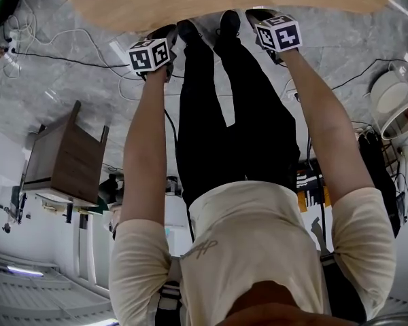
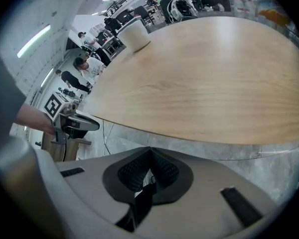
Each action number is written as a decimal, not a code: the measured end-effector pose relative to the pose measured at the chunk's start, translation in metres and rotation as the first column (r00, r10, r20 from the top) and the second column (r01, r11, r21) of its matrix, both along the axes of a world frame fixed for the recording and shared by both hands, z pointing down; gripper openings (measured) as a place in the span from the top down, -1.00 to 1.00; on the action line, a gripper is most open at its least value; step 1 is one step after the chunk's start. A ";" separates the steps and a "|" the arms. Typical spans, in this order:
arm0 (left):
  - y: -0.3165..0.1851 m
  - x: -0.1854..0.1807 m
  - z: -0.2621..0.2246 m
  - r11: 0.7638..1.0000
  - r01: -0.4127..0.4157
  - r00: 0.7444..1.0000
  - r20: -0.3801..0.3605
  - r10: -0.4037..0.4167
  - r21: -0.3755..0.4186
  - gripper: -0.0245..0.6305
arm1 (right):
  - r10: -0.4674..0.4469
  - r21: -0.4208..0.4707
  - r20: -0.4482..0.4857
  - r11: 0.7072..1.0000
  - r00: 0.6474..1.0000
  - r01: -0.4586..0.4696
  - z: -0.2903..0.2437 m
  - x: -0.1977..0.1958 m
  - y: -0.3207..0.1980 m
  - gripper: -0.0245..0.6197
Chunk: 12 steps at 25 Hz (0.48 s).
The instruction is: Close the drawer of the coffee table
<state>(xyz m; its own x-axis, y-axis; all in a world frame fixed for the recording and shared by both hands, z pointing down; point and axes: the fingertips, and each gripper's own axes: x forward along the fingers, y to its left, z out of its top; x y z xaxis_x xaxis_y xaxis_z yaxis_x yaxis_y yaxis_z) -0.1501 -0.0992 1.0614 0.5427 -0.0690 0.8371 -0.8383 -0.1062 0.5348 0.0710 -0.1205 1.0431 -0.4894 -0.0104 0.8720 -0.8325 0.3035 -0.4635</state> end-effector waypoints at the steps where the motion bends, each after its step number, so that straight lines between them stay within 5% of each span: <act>1: 0.004 0.003 -0.005 1.000 -0.013 1.000 -0.004 0.013 -0.002 0.91 | -0.001 0.011 0.011 1.000 1.000 0.001 -0.007 0.000 0.000 0.93; 6: 0.001 0.007 -0.042 0.999 -0.040 0.999 -0.017 0.041 0.019 0.91 | -0.020 0.086 0.061 0.996 0.998 0.015 -0.051 -0.004 -0.012 0.93; 12: 0.009 0.013 -0.131 0.995 -0.082 0.995 -0.046 0.084 0.051 0.91 | -0.016 0.035 0.114 0.999 0.993 0.012 -0.137 -0.009 0.030 0.94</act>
<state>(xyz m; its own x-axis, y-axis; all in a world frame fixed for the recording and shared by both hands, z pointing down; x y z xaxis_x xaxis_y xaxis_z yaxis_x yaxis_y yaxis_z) -0.1374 -0.0904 0.9307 0.5876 -0.0622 0.8068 -0.7991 -0.2015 0.5664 0.0624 -0.0906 0.9058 -0.5859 -0.0320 0.8098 -0.7704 0.3321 -0.5443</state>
